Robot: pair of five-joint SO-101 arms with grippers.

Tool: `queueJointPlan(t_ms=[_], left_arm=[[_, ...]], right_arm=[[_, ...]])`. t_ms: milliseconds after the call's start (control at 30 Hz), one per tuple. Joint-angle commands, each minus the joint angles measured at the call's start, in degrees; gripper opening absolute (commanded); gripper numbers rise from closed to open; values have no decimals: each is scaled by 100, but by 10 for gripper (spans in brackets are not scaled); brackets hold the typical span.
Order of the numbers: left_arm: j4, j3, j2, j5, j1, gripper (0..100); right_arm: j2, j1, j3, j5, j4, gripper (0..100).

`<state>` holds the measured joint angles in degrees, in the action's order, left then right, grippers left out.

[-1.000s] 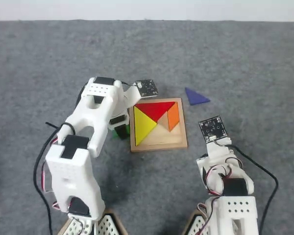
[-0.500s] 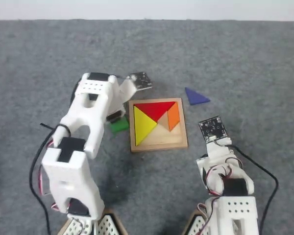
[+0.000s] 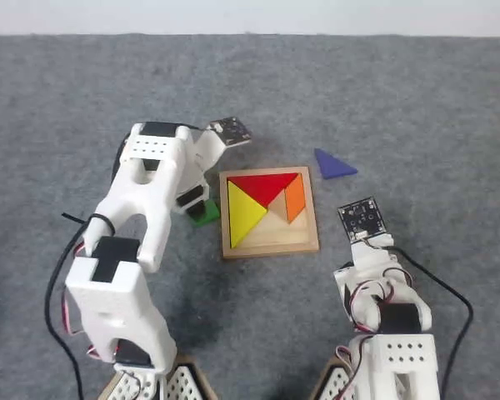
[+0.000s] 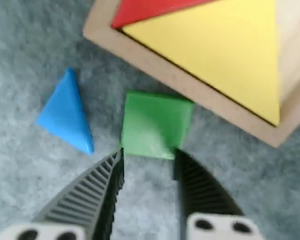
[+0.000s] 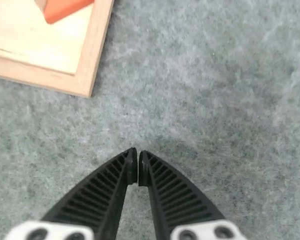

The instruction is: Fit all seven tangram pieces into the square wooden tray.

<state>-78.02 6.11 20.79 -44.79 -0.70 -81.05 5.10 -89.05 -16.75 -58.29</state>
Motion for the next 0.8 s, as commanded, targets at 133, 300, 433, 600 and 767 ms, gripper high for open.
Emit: queueJointPlan(t_ms=[133,300,433,600,767], left_arm=[[686,-163,-9,-35,18,216],[774,-171,607,-176,105,214],[563,-356,765,-158,97,213],[-105,-541,1108,-167,255,213],[-580,-963,1442,-158,273,213]], right_arm=[[31,13,343,-70,127,15],[31,22,343,-70,127,15],[31,31,343,-70,127,14],[31,31,343,-70,127,14],[31,4,343,-70,127,14]])
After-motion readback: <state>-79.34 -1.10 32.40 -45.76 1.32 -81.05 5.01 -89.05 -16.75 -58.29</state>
